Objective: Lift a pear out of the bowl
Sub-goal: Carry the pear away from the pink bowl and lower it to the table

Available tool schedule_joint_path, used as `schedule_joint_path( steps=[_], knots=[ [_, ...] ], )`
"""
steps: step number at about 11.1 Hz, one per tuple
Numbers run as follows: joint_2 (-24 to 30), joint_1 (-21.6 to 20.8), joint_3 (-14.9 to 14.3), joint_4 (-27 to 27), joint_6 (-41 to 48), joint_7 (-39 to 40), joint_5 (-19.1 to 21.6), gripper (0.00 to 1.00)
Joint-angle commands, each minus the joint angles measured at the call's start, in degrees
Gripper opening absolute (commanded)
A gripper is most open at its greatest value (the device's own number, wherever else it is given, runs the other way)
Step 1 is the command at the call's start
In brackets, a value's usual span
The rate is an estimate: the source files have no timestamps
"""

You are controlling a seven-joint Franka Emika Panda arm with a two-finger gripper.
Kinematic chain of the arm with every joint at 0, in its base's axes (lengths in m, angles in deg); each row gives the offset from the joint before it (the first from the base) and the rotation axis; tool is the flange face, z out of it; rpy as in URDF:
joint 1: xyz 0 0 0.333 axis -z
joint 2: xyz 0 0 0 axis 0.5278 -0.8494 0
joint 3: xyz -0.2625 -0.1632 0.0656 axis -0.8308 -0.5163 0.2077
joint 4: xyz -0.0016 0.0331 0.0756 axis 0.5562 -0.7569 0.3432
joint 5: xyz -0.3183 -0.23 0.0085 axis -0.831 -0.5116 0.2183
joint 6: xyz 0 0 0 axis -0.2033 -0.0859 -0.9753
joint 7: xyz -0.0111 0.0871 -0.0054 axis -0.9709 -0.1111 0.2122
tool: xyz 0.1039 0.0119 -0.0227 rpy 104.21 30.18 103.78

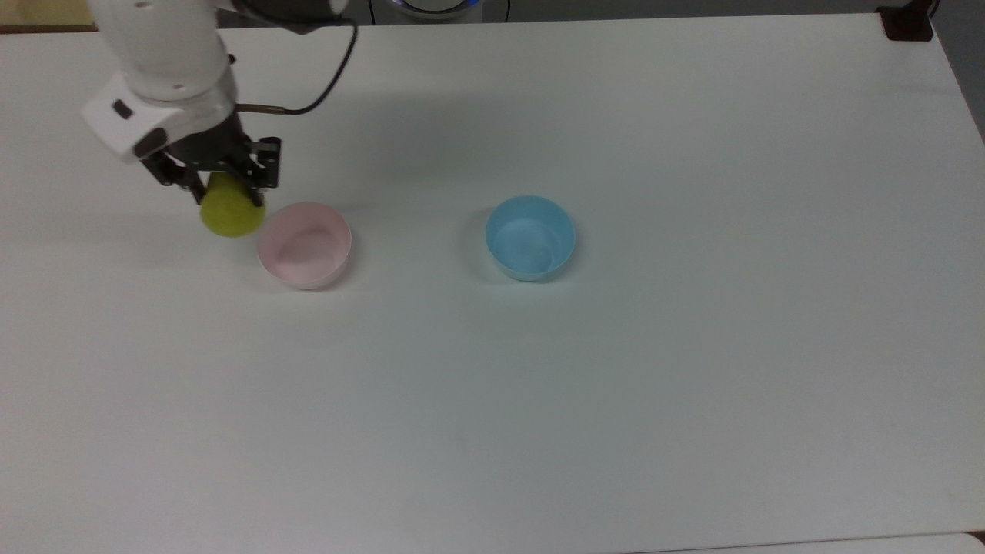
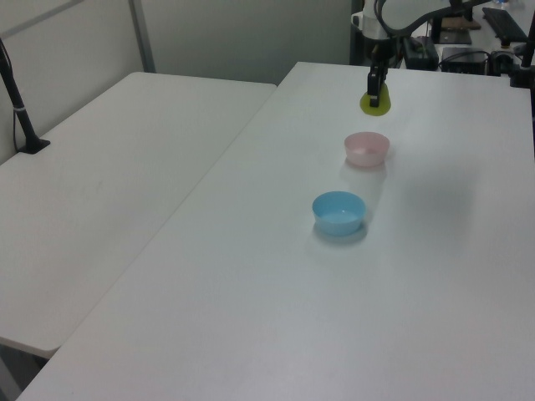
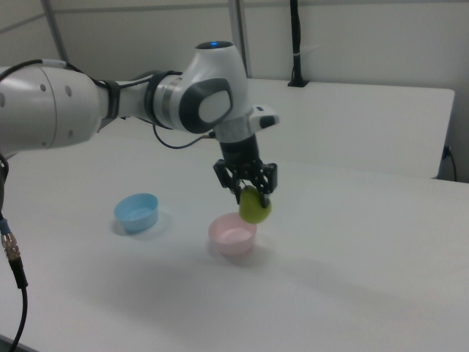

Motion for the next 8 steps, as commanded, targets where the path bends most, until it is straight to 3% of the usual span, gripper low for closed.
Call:
schedule_joint_path(
  steps=[1,7,8],
  knots=[
    [-2.86,4.18,-0.1,1.23,-3.95,3.7,-0.08,0.31],
    [-9.37,8.66,-0.1,1.23,-14.59,5.11,-1.14,0.33],
    [-10.07,8.93,-0.1,1.23,-14.68,5.11,-1.14,0.4]
  ],
)
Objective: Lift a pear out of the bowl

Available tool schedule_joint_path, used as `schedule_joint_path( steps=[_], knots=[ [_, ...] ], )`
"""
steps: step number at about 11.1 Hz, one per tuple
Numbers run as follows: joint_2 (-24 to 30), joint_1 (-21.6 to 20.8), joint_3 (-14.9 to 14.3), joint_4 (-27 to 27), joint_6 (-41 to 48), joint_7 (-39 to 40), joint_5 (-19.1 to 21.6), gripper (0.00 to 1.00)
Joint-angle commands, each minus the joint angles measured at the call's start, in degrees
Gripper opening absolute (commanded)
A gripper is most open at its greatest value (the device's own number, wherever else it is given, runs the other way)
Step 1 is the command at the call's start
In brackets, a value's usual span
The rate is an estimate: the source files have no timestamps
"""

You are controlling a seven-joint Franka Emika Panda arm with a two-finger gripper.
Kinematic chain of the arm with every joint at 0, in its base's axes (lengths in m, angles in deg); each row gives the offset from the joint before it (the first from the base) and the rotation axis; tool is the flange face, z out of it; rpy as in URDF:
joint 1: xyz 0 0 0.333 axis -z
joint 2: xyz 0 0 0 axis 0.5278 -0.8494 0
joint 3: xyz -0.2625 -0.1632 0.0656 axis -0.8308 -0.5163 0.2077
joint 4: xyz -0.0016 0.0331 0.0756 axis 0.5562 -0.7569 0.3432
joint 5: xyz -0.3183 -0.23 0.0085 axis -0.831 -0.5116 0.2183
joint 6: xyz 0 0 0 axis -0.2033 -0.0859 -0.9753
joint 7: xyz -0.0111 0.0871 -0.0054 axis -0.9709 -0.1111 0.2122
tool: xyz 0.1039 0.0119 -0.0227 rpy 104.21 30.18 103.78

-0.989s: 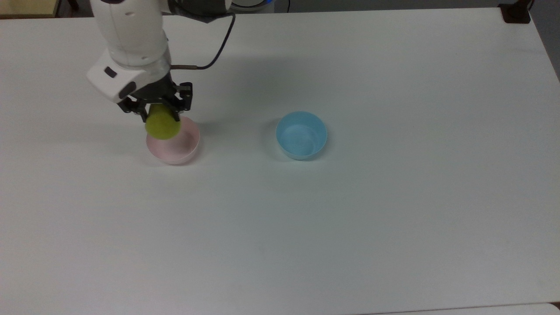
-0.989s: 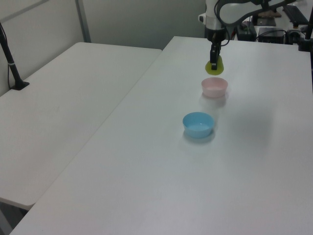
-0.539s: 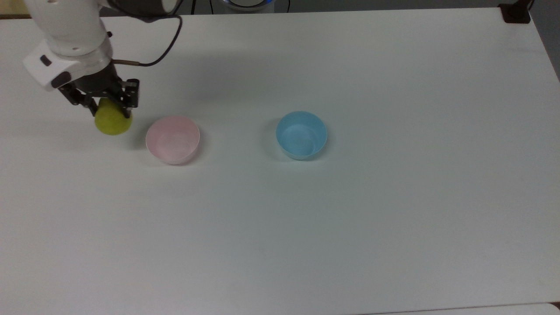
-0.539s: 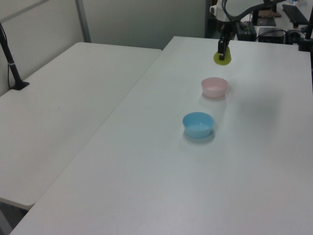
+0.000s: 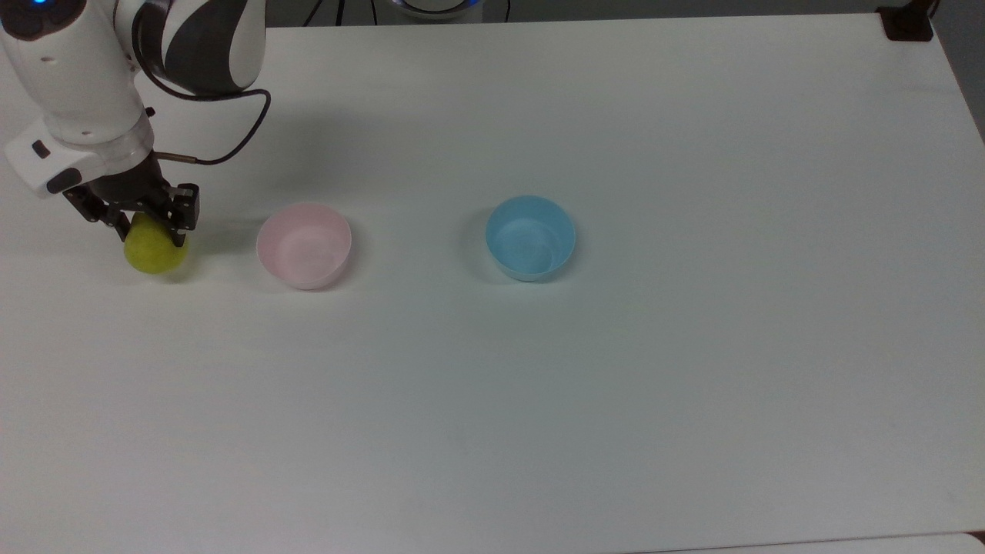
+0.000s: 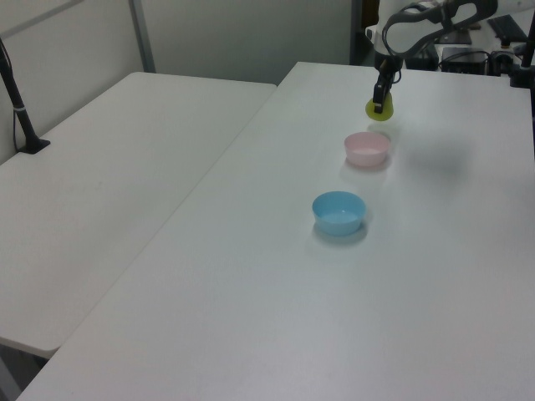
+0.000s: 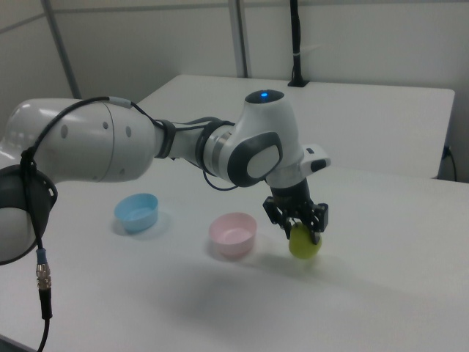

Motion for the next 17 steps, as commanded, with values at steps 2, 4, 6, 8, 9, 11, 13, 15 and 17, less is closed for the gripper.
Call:
schedule_joint_path(
  steps=[2,4,6,8,9,11,13,15,17],
  knots=[
    [-1.55,0.68,-0.02,0.49,-2.64,1.11,-0.94,0.47],
    [-1.37,0.77,-0.02,0.49,-2.66,1.02,-0.85,0.73],
    [-0.15,0.68,-0.02,0.49,-2.14,0.14,-0.76,0.99],
    [2.39,0.15,0.16,0.49,1.88,-0.12,-0.5,1.0],
    [4.32,-0.11,0.85,0.49,4.96,-0.21,-0.32,1.0],
    [7.93,-4.75,0.69,0.49,11.02,-4.66,-0.32,1.0],
    [11.62,-9.58,0.86,0.58,15.77,-11.34,-0.23,1.0],
    [15.22,-14.24,0.86,0.58,21.66,-14.69,-0.06,1.0],
    [17.95,-18.81,0.86,0.58,25.54,-18.91,-0.06,1.0]
  ],
)
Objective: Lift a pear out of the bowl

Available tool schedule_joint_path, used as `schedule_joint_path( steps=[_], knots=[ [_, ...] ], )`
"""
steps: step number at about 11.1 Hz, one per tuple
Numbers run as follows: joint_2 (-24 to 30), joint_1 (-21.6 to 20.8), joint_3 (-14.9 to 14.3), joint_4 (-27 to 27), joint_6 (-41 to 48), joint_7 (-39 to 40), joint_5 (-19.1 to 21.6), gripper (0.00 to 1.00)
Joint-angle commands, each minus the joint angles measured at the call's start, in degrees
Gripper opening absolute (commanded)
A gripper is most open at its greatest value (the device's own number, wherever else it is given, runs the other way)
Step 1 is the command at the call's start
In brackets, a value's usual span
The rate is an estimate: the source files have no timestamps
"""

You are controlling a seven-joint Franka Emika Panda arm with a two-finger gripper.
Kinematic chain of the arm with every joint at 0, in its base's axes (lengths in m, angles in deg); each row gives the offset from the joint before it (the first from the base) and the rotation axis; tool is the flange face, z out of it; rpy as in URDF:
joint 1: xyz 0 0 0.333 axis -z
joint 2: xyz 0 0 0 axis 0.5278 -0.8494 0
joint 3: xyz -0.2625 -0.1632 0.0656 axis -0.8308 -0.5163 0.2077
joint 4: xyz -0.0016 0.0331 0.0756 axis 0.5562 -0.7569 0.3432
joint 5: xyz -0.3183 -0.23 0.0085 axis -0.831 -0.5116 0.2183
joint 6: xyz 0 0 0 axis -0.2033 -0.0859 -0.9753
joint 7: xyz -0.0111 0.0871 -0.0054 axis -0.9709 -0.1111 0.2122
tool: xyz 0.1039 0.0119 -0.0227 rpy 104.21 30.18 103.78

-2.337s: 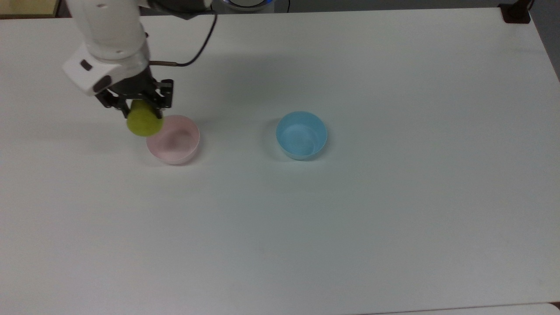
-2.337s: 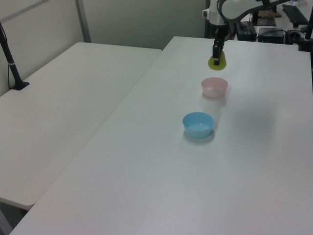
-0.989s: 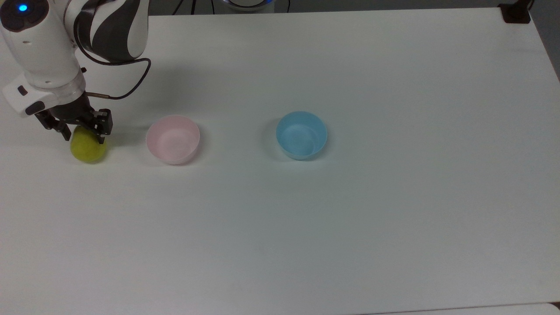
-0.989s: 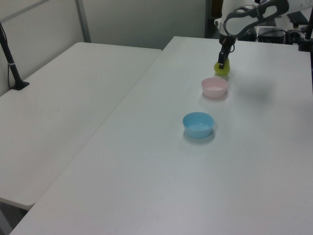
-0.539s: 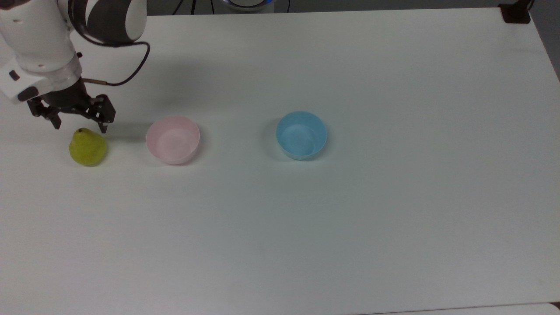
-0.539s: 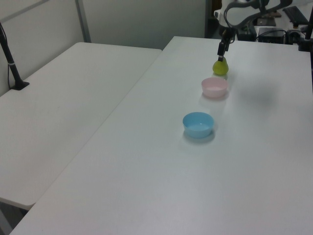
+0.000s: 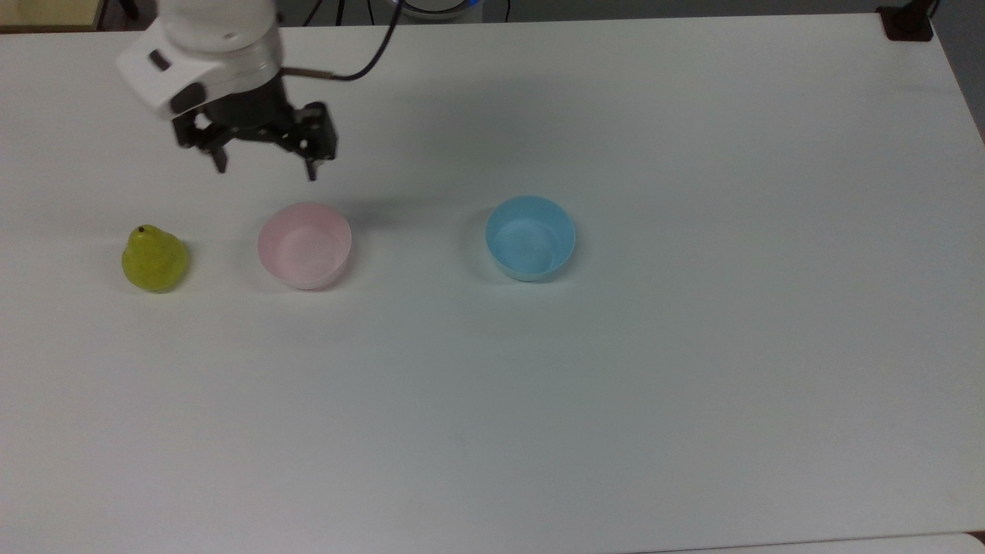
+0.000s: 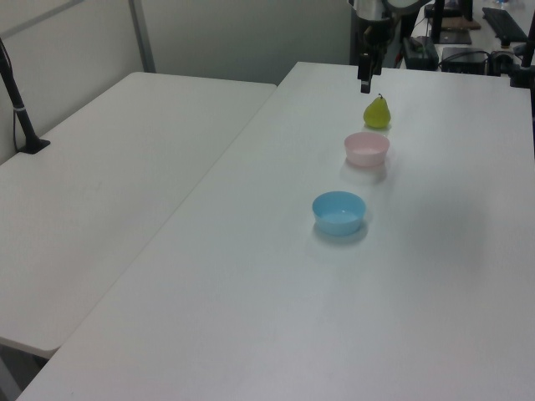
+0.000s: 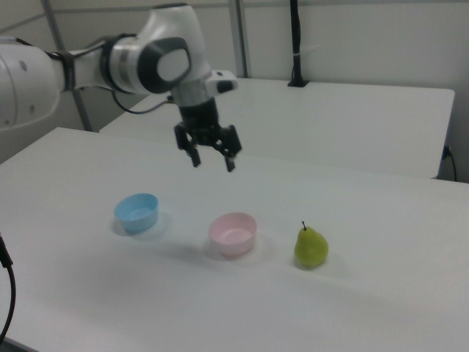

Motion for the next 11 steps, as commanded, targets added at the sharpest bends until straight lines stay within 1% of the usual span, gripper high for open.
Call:
schedule_joint_path(
  steps=[1,3,4,5,8,11],
  knots=[
    [5.8,-6.51,-0.71,-1.6,5.75,-5.23,-0.03,1.0],
    [8.79,-10.73,-0.71,-1.95,10.49,-6.02,0.06,1.0],
    [10.11,-12.05,-0.71,-2.65,12.08,-9.6,0.06,1.0],
    [11.34,-13.11,-0.88,-3.7,13.49,-11.37,0.15,1.0],
    [13.81,-12.95,-0.97,-3.71,15.78,-11.48,2.6,1.0],
    [13.82,-13.21,-0.97,-3.63,16.14,-11.3,2.61,1.0]
  ],
)
